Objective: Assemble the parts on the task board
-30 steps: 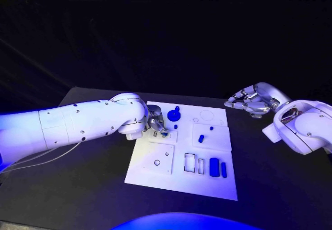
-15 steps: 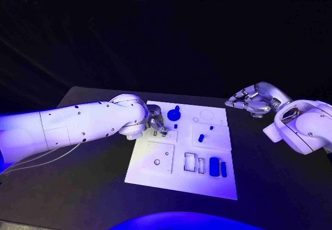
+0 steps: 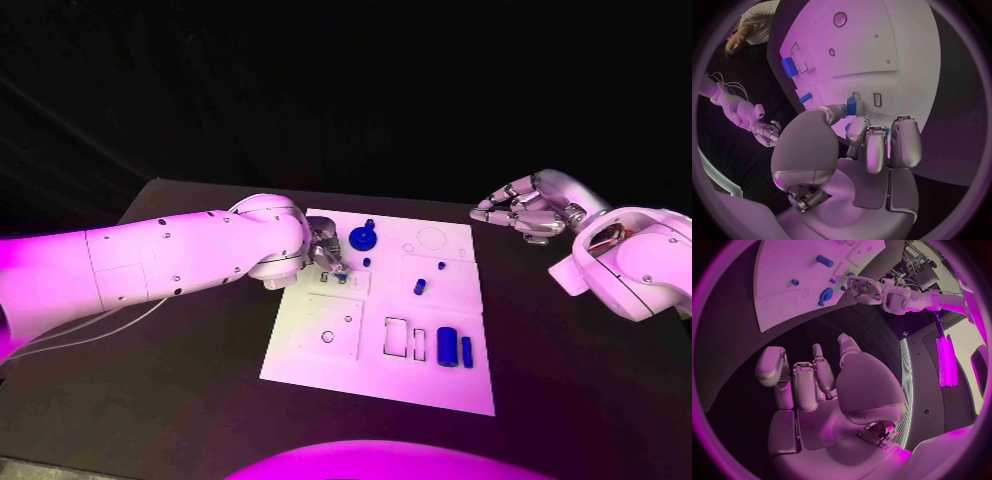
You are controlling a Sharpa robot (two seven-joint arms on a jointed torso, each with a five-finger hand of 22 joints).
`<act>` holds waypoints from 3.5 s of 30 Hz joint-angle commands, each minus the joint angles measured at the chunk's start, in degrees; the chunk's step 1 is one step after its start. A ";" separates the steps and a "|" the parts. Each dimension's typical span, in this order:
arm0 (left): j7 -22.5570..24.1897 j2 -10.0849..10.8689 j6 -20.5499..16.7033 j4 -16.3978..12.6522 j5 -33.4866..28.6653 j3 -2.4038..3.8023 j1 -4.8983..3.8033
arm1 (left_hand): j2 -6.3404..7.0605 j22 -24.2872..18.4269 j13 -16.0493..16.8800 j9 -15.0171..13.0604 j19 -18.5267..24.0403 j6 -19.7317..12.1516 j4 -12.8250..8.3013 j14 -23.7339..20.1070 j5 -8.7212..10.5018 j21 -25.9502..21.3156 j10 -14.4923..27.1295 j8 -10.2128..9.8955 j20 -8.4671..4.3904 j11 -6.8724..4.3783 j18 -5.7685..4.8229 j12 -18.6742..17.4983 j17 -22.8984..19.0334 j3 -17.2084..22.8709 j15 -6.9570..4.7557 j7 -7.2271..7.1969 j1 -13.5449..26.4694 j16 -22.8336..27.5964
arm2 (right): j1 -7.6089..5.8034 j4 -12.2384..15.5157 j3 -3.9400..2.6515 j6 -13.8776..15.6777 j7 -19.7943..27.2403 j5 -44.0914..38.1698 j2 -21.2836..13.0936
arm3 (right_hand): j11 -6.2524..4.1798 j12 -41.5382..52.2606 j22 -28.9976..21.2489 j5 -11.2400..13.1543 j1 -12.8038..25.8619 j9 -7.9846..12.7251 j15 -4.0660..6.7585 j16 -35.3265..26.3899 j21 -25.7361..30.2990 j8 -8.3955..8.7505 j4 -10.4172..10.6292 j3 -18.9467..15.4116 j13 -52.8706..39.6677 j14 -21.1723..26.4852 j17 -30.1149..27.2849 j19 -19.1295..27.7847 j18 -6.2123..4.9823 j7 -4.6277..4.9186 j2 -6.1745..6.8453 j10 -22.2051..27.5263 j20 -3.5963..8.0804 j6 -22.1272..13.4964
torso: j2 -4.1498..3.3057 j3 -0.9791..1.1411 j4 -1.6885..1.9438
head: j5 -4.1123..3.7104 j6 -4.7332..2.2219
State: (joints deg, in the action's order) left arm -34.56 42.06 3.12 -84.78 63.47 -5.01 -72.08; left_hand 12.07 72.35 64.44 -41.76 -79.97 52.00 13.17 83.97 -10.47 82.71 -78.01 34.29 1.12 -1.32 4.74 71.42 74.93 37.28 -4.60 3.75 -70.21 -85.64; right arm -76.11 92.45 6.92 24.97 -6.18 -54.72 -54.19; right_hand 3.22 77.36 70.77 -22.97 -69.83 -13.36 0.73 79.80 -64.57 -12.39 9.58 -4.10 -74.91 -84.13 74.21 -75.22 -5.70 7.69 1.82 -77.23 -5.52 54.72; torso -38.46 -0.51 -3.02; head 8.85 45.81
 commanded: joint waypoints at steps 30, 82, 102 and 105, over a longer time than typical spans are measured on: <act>-0.17 -1.38 4.23 1.14 3.34 -0.05 0.22 | 0.18 1.10 3.28 -2.14 -0.96 1.34 -10.22 4.21 0.24 0.72 -2.28 2.00 -0.40 -1.06 -1.21 2.90 8.21 8.65 -0.90 -2.03 1.84 0.07 | 0.09 0.04 0.00 0.13 0.22 -0.16 -0.04 | -0.22 -0.03 -0.10 -0.29 0.07 -0.12 0.43 -0.41 0.40 -0.37 0.39 -0.33 -0.14 -2.25 -0.04 0.06 -0.37 -0.08 -0.31 -0.05 0.44 -0.53 | 0.06 0.02 -0.01 | -0.01 0.28; -0.71 -1.35 4.50 0.78 4.64 -0.08 0.28 | -0.90 2.71 5.63 -2.21 -1.93 3.16 -10.05 4.25 0.25 1.34 -3.55 3.43 -0.88 -2.05 -1.55 4.84 8.32 5.51 -1.73 -3.21 2.51 0.04 | 0.21 0.19 0.01 0.13 0.27 -0.10 -0.18 | -0.31 -0.01 -0.20 -0.61 0.16 -0.32 0.49 -0.58 0.64 -0.88 0.75 -0.64 -0.13 -2.24 -0.20 0.06 -0.40 -0.19 -0.44 -0.06 0.48 -0.30 | 0.06 0.01 -0.02 | -0.16 0.26; -0.45 0.80 -4.65 -1.87 -0.88 0.31 0.66 | -1.72 2.90 5.65 -2.13 -2.04 3.09 -10.38 4.26 0.16 1.42 -3.54 3.46 -0.96 -2.04 -1.59 4.82 8.34 5.73 -1.76 -3.14 1.94 0.03 | 0.22 0.15 0.01 0.23 0.34 -0.08 -0.22 | -0.31 -0.01 -0.20 -0.61 0.16 -0.32 0.49 -0.58 0.64 -0.88 0.75 -0.64 -0.13 -2.24 -0.20 0.06 -0.40 -0.19 -0.44 -0.06 0.48 -0.30 | 0.01 0.01 0.04 | -0.11 0.21; -0.45 0.73 -4.81 -1.78 -0.81 0.31 0.72 | -1.72 2.90 5.65 -2.13 -2.04 3.09 -10.38 4.26 0.16 1.42 -3.54 3.46 -0.96 -2.04 -1.59 4.82 8.34 5.73 -1.76 -3.14 1.94 0.03 | 0.22 0.15 0.01 0.21 0.33 -0.08 -0.22 | -0.31 -0.01 -0.20 -0.61 0.16 -0.32 0.49 -0.58 0.64 -0.88 0.75 -0.64 -0.13 -2.24 -0.20 0.06 -0.40 -0.19 -0.44 -0.06 0.48 -0.30 | 0.02 0.01 0.04 | -0.20 0.26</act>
State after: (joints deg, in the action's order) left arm -35.09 42.88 0.08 -86.50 63.64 -4.74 -71.40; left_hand 10.97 74.94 70.04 -41.71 -81.60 53.16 9.67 83.97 -10.10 83.87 -81.15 37.39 0.30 -3.22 3.99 75.88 74.92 36.33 -5.84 2.45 -68.12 -85.63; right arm -75.91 92.57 6.94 25.00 -6.12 -54.68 -54.40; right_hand 3.22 77.36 70.62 -23.19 -69.83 -13.62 0.94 79.58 -64.22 -13.07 10.13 -4.66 -74.90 -83.93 74.10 -75.22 -5.71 7.50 1.83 -77.23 -5.52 54.52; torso -38.44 -0.50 -2.97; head 8.70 46.01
